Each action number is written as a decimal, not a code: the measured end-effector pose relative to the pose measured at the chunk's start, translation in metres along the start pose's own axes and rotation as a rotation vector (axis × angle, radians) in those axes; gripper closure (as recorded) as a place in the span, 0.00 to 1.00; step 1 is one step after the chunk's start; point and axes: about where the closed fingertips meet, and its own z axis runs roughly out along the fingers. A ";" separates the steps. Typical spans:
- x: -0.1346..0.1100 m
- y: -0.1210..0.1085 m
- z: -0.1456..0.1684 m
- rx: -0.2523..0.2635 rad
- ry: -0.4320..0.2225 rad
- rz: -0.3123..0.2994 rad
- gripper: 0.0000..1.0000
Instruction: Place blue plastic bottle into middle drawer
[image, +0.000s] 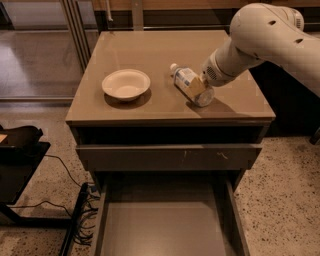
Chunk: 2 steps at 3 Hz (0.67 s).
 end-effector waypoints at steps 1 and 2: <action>0.000 0.000 0.000 0.000 0.000 0.000 0.88; 0.000 0.000 0.000 0.000 0.000 0.000 1.00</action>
Offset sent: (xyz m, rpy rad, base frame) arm 0.0000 0.0000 0.0000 0.0000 0.0000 0.0000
